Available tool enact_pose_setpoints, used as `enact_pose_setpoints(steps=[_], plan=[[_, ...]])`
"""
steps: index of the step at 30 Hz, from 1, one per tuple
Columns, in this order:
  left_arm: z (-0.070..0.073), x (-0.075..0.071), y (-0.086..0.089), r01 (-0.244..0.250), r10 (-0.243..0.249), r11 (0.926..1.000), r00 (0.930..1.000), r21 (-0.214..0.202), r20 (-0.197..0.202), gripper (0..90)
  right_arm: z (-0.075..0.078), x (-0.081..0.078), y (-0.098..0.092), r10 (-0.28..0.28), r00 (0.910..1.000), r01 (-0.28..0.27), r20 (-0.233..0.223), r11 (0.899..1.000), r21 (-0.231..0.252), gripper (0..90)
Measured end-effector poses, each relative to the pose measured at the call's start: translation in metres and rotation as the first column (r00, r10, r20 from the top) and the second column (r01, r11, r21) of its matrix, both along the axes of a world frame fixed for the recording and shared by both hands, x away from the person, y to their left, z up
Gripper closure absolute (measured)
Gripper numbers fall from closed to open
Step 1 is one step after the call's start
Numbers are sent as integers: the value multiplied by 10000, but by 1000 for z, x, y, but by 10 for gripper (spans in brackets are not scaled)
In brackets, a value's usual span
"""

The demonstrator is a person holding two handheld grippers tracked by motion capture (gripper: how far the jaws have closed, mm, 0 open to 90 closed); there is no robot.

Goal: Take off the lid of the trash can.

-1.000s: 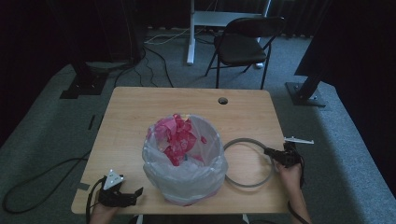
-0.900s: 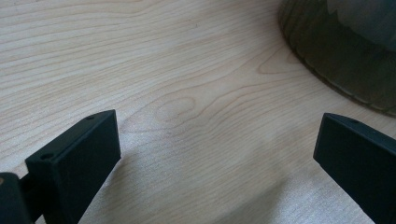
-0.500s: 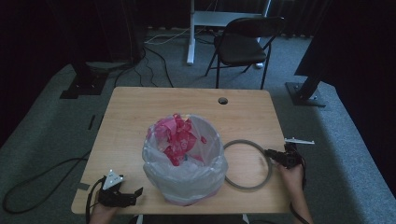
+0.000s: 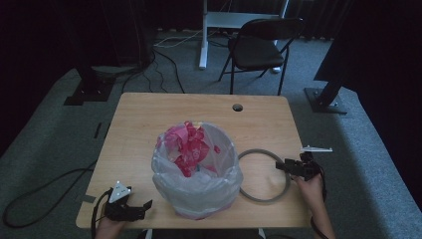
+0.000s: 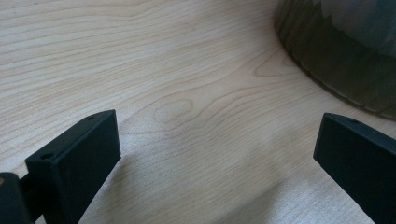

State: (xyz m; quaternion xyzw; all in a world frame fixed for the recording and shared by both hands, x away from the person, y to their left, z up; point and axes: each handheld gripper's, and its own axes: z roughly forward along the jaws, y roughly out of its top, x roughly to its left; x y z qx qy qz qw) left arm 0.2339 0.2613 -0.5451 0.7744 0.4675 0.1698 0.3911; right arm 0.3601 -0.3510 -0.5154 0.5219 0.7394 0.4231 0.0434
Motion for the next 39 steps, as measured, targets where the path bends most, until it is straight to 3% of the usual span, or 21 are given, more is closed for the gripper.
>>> enact_pose_setpoints(steps=[5, 10, 12, 13, 15, 16, 18, 21, 25, 29, 31, 34, 39], plan=[[0, 0, -1, 11, -11, 10000, 10000, 5, 20, 6, 7, -4, 4, -186, 9991, 192, 376, 9997, -147, 168], [1, -1, -2, 59, -59, 10000, 10000, 52, 46, 6, 12, -2, 7, 103, 9999, -103, 7, 9997, -230, 145], [1, -1, -2, 104, -105, 9999, 9999, 78, 103, 6, 15, -4, 10, -172, 9995, 184, 253, 9986, -506, 138], [2, -2, -3, 101, -102, 9999, 9999, 69, 134, 6, 17, -4, 11, -85, 9996, 98, 282, 9990, -441, 134], [4, -2, -4, 110, -110, 9999, 9997, 18, 200, 6, 21, -6, 14, 137, 9965, -121, 819, 9997, -205, 132], [6, -3, -4, 163, -163, 9999, 9996, -5, 235, 6, 24, -7, 15, 476, 9937, -485, 1016, 9988, 67, 132], [9, -4, -5, 156, -157, 9999, 9992, 13, 357, 6, 31, -8, 18, 1025, 9840, -1109, 1454, 9925, 509, 133], [15, -6, -6, 274, -265, 9995, 9980, -153, 568, 6, 43, -12, 26, 1777, 9650, -1924, 1927, 9794, 605, 138], [26, -9, -7, 700, -667, 9971, 9921, -284, 1060, 6, 62, -18, 39, 1956, 9488, -2048, 2482, 9787, 115, 135], [35, -11, -10, 896, -848, 9954, 9888, -342, 1228, 6, 84, -24, 50, 2152, 9315, -2373, 2931, 9705, 416, 128], [42, -13, -12, 843, -793, 9956, 9907, -413, 1103, 6, 95, -27, 56, 2398, 9175, -2739, 3172, 9594, 672, 120], [55, -15, -16, 744, -670, 9934, 9941, -868, 859, 5, 112, -33, 67, 2671, 8936, -3108, 3607, 9480, 681, 120], [76, -20, -19, 1024, -854, 9812, 9905, -1635, 1076, 3, 138, -38, 83, 2885, 8650, -3361, 4106, 9407, 469, 117]])
